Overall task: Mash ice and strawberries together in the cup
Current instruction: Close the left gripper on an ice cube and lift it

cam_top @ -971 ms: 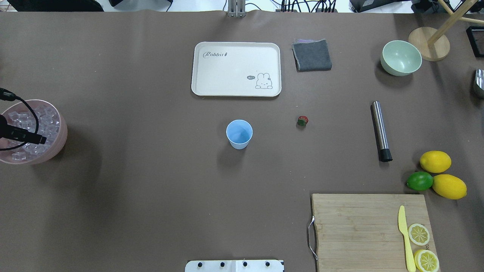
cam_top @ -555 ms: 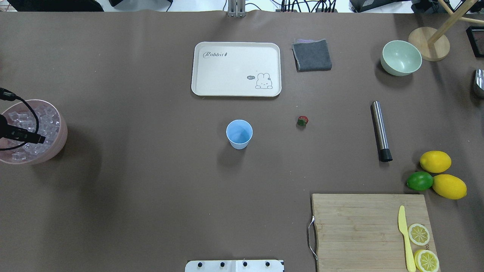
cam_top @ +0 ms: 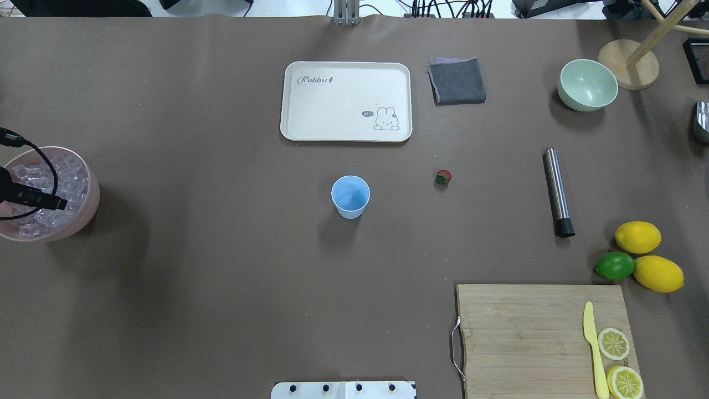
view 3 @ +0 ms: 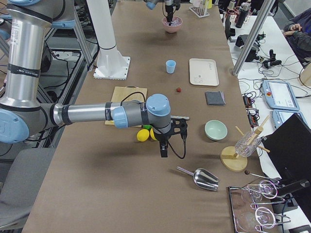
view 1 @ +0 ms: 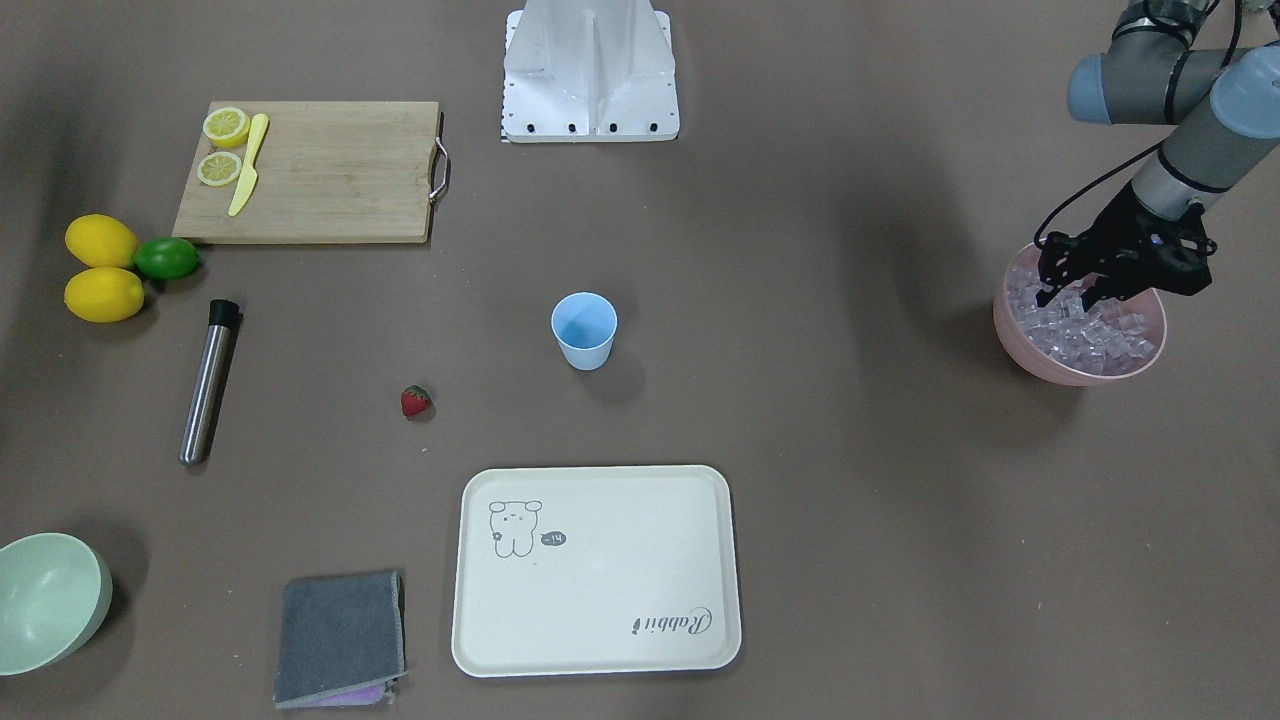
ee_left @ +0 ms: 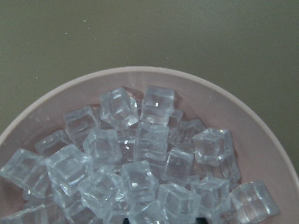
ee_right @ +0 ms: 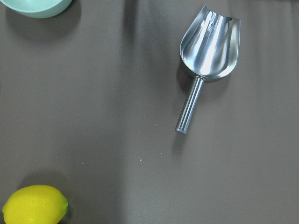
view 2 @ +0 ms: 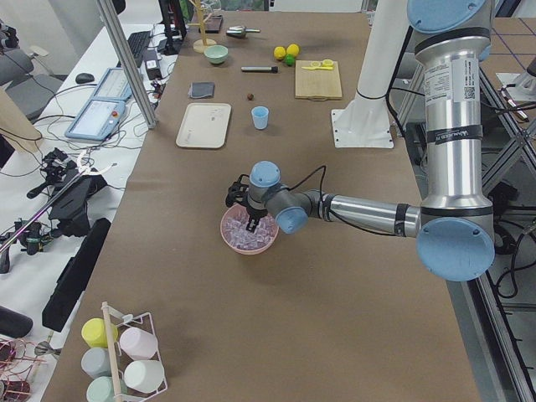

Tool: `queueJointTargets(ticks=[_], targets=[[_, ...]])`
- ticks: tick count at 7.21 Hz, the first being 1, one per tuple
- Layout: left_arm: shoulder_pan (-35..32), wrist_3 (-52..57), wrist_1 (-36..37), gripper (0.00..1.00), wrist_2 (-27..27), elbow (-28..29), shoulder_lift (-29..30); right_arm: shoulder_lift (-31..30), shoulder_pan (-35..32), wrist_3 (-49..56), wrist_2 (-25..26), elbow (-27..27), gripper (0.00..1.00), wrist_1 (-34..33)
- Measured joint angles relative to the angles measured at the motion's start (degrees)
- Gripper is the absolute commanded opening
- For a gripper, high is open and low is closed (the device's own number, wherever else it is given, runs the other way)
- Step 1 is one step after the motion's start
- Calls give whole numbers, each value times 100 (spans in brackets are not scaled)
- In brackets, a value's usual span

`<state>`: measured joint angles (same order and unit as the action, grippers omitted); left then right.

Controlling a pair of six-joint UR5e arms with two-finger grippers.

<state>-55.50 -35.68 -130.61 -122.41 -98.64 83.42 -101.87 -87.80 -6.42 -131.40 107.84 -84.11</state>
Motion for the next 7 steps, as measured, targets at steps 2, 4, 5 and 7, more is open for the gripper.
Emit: queueJointTargets(ticks=[2,4,5,7], targets=[[-33,12,24,0,-82,-100,5,0,0,-2,0,0,100,0],[-74,25,49,0,-254,-158,6,2,0,-8,0,0,100,0],[-98,30,54,0,-289,-167,21,9,0,-9,0,0,100,0],[-180,37,80,0,-339,-177,87,24,0,-9,0,0,100,0]])
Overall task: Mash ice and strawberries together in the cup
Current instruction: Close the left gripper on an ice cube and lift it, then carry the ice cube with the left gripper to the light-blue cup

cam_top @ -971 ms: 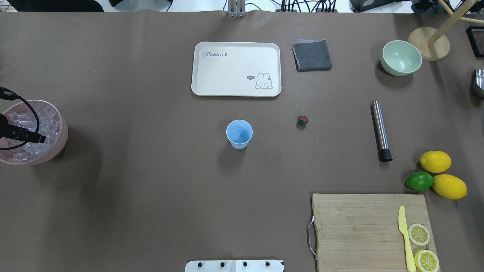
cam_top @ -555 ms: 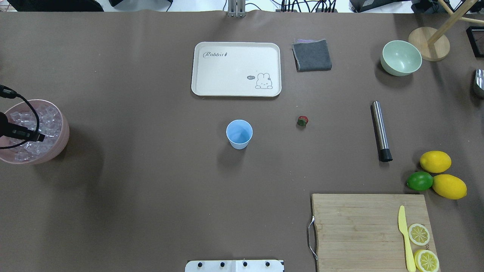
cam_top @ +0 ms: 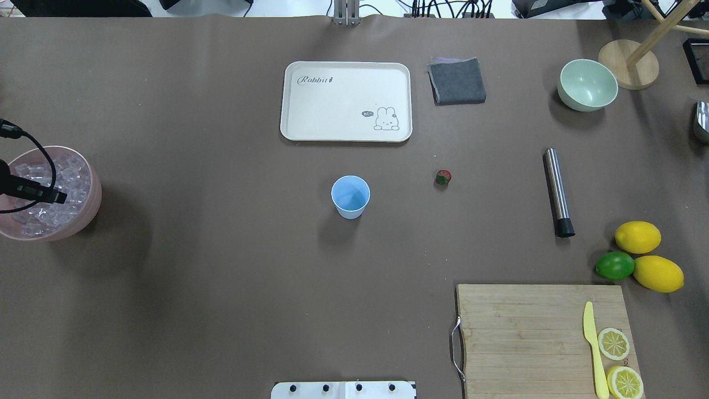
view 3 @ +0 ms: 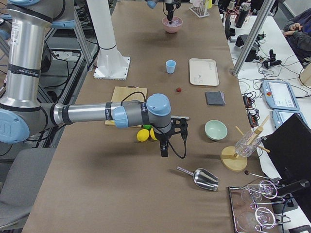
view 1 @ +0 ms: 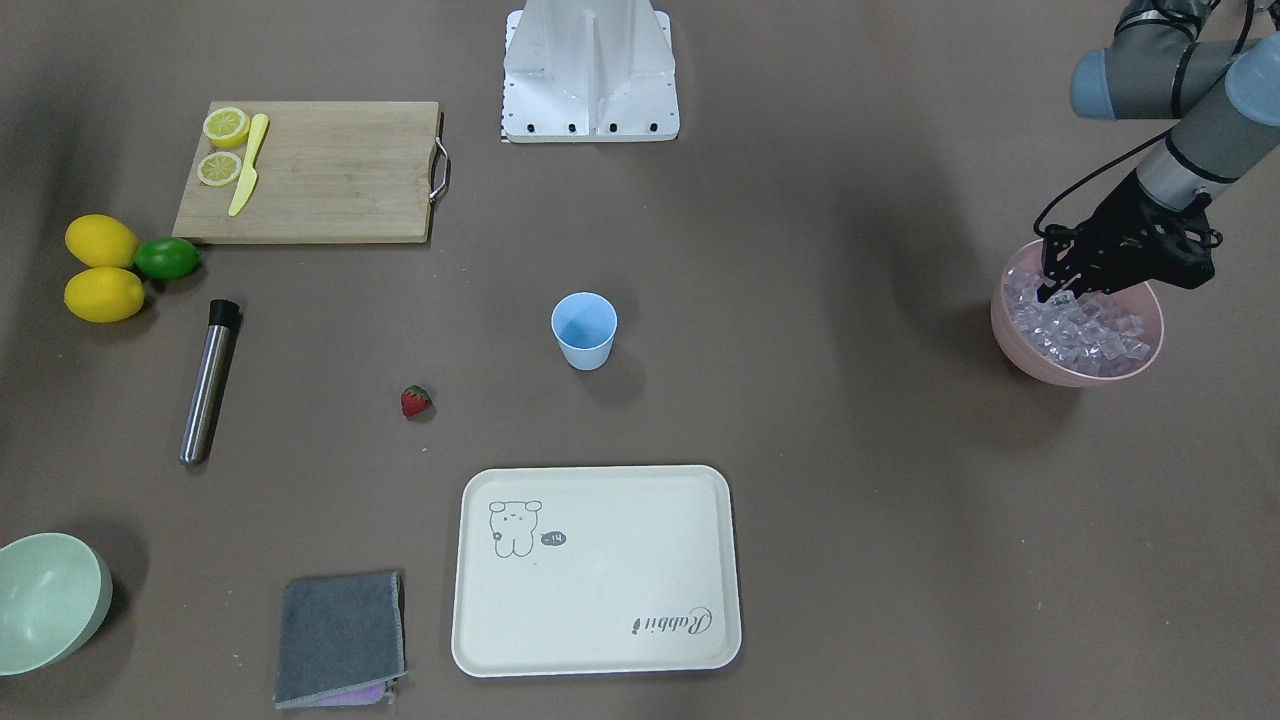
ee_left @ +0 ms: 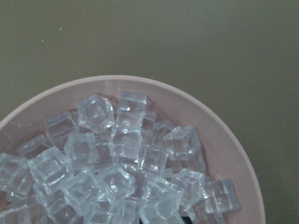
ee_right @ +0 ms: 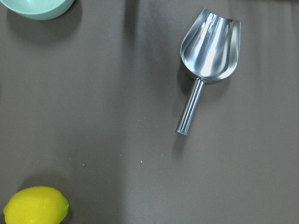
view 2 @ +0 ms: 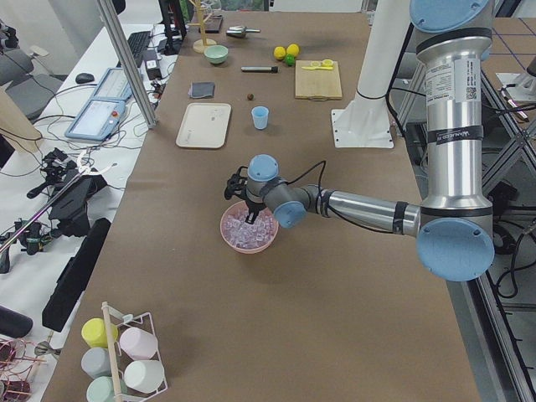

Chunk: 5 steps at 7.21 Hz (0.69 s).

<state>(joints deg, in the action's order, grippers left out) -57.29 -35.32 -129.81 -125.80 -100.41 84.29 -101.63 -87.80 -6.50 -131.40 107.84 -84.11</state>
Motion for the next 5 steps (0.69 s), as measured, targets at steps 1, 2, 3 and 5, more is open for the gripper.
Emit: queueJointTargets(ticks=[1,2,3,5], targets=[[-94,4,10,0,-108,1,46,9,0,0,0,0,100,0],[-213,8,13,0,-234,3,97,15,0,-2,0,0,100,0],[-335,10,13,0,-299,1,185,18,0,-6,0,0,100,0],[-528,-149,4,0,-343,1,480,20,0,-8,-5,0,100,0]])
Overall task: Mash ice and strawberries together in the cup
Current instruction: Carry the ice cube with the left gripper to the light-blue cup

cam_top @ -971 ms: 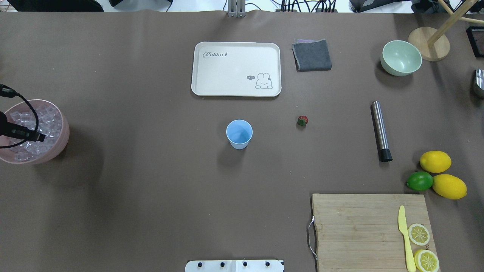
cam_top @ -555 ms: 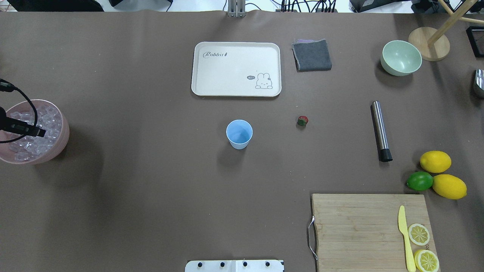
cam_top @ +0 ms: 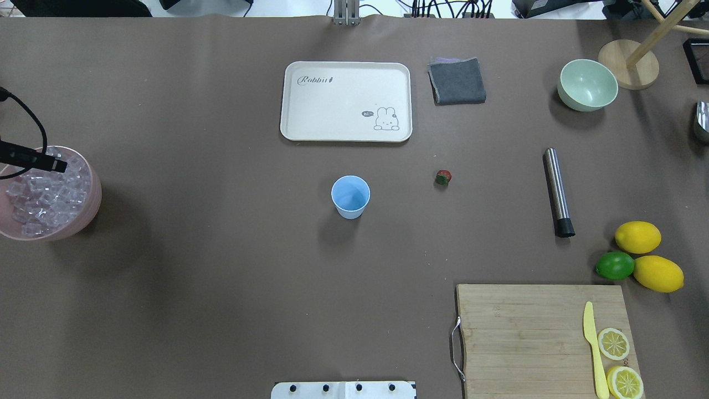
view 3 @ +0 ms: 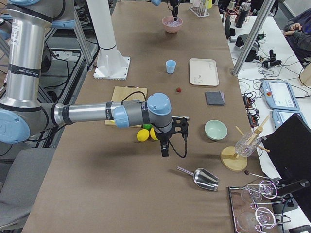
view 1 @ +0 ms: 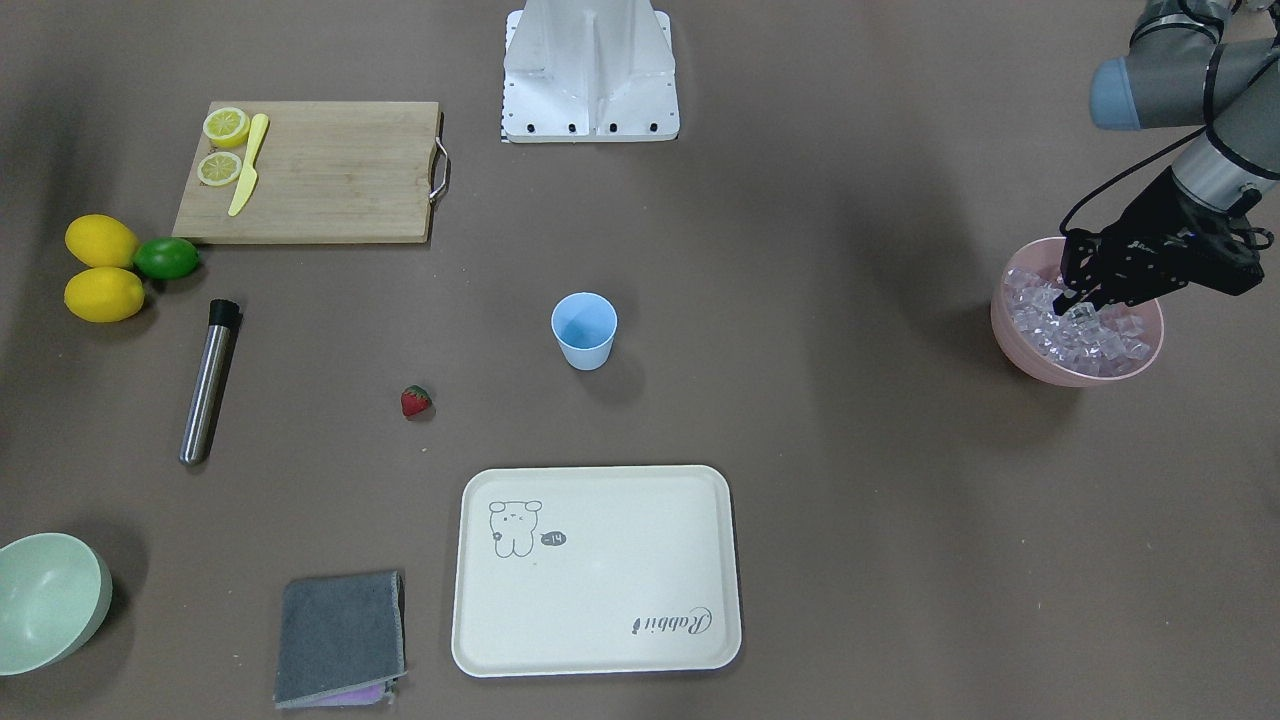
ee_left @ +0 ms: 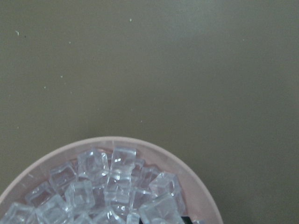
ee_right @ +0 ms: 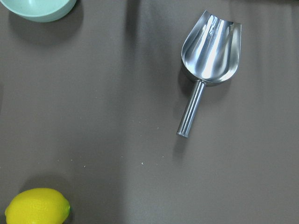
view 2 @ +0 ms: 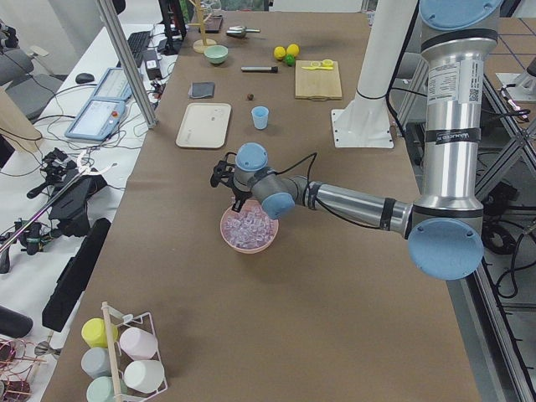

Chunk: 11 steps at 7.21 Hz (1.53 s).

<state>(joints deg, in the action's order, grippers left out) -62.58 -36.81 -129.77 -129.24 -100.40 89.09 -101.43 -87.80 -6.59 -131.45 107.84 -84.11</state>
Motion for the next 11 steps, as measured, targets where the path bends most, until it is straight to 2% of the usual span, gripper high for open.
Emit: queueJointTargets(ticks=[3,6,7,11], targets=[[32,-1129,-33,0,-12,39,702,0,0,0,-3,0,100,-6],[797,-1996,44,0,115,146,1625,1,0,-1,-3,0,100,-2],[1087,-2361,50,0,329,159,1863,0,0,-1,-3,0,100,-1],[2371,-3665,86,0,1750,376,2875,0,0,-4,-3,8,100,-1]])
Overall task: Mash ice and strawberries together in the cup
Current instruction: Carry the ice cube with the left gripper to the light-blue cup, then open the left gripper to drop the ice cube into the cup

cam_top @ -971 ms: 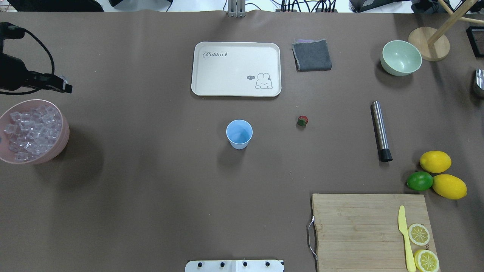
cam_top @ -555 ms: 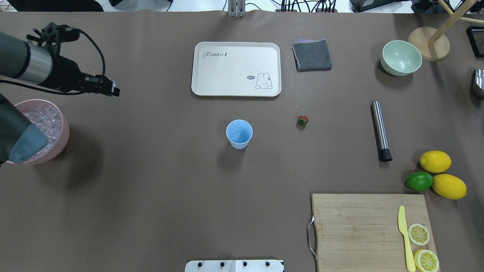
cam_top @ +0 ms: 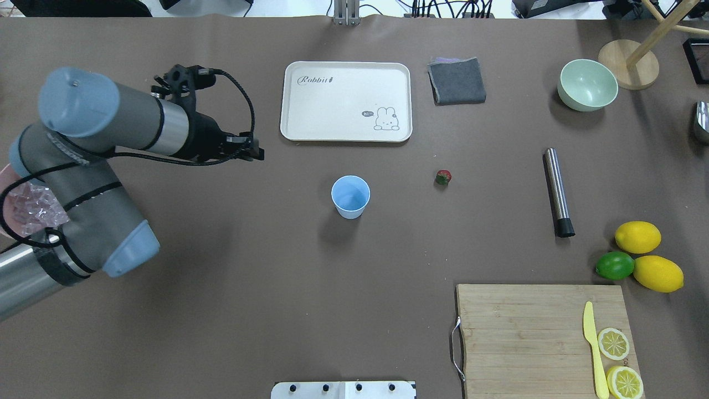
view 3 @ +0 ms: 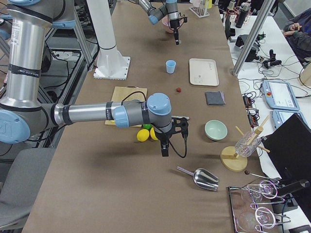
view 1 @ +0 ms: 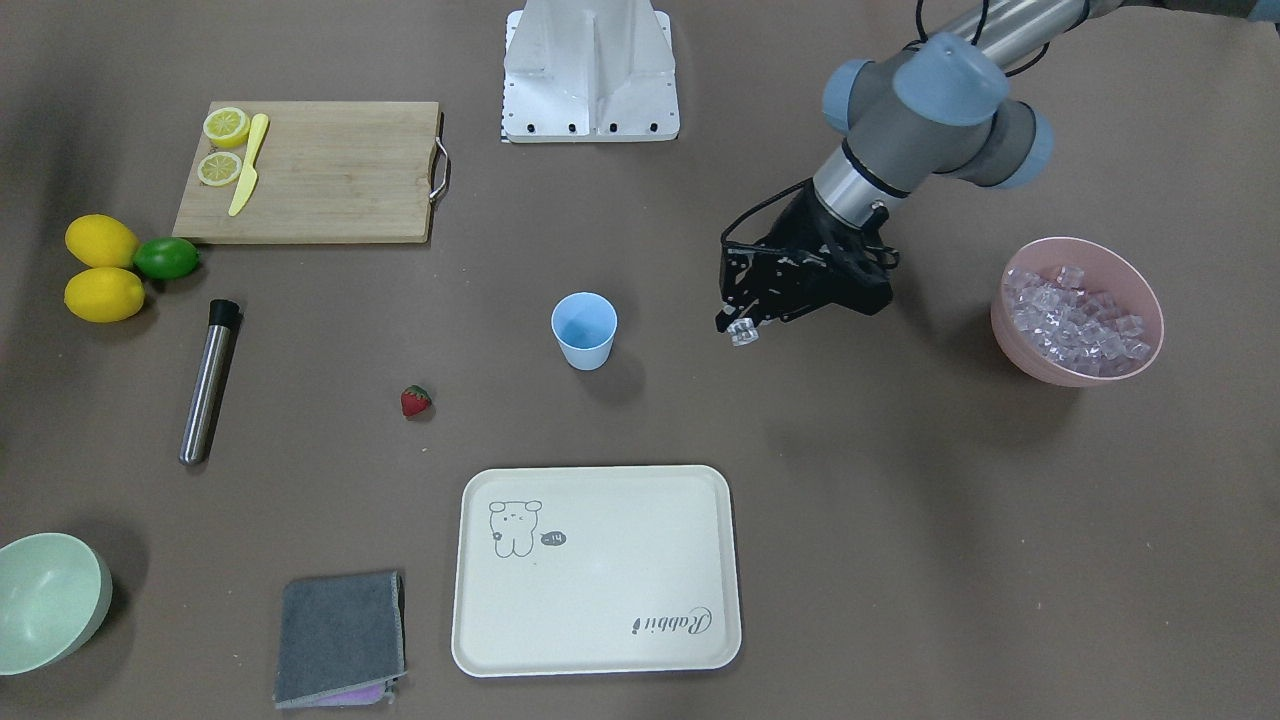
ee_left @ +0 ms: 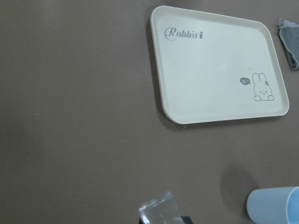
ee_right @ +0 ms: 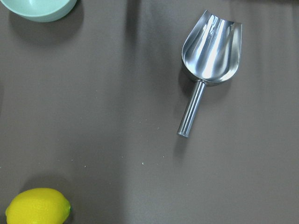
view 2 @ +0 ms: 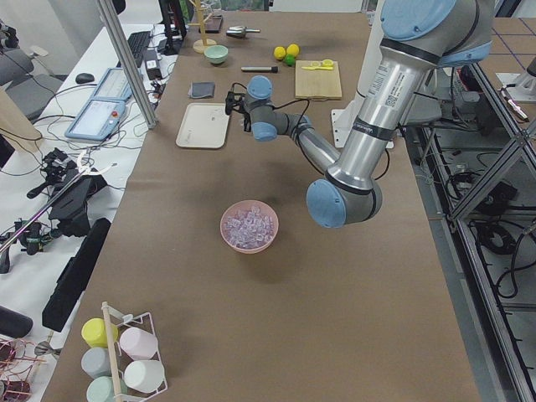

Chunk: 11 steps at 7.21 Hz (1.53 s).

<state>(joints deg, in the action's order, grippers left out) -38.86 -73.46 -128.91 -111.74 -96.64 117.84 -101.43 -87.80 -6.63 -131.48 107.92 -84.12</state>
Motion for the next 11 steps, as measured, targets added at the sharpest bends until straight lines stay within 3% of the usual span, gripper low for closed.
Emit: queueJointTargets(ticks=[6,11], targets=[[1223,-720,82,0,1856,114,768,9,-3,-15,11,78,100,1],[1347,-562,119,0,2329,120,795,9,0,-222,-8,44,100,-1]])
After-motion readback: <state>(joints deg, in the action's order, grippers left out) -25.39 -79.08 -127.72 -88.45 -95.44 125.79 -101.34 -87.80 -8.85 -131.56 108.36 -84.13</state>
